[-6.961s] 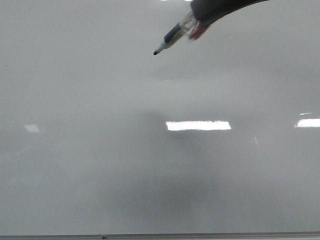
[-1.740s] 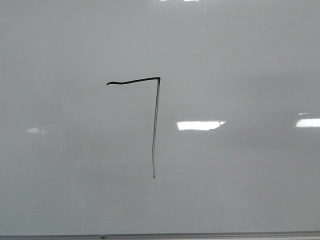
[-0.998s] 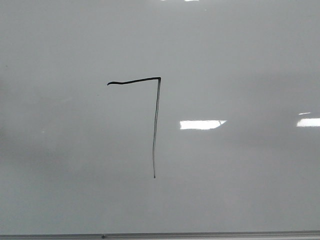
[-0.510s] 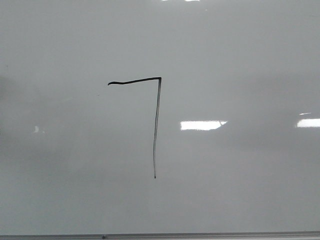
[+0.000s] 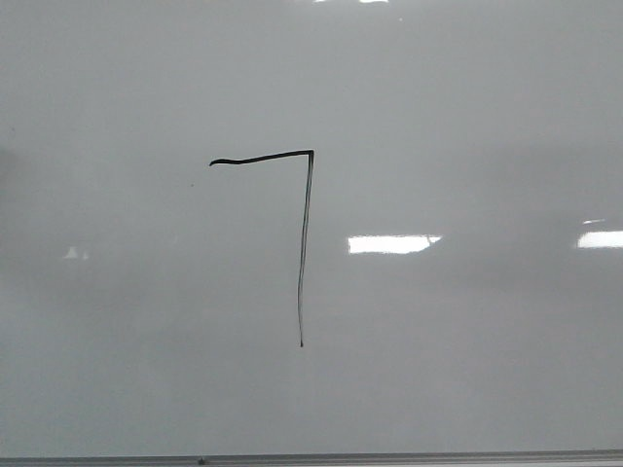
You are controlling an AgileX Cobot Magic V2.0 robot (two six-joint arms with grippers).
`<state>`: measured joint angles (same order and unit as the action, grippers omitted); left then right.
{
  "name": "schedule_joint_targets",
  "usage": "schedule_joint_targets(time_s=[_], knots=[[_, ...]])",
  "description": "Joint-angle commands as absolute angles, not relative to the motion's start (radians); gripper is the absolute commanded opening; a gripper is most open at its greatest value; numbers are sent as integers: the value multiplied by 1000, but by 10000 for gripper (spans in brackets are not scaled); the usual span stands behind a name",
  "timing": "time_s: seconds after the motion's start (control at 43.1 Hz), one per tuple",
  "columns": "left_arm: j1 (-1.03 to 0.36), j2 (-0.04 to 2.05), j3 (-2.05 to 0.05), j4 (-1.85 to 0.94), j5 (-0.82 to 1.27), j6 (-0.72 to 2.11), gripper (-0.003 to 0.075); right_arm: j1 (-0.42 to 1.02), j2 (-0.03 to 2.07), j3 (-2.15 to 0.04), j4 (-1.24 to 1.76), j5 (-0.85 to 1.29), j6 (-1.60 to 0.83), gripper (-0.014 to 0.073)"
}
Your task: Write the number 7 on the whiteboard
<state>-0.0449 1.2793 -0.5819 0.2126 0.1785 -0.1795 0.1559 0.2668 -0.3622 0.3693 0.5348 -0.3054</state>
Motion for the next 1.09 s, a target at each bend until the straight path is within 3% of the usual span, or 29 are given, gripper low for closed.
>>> schedule_joint_targets(time_s=[0.0, 0.186, 0.278, 0.65, 1.067], knots=[[-105, 1165, -609, 217, 209, -185, 430, 151, 275, -388, 382, 457, -305, -69], [-186, 963, -570, 215, 255, -185, 411, 151, 275, -388, 382, 459, -305, -69], [-205, 846, -541, 213, 288, -185, 362, 151, 275, -388, 382, 459, -305, -69], [-223, 370, -467, 211, 454, -185, -21, 151, 275, -388, 382, 460, -305, -69], [-223, 167, -467, 211, 353, -185, -20, 151, 275, -388, 382, 460, -305, -69]])
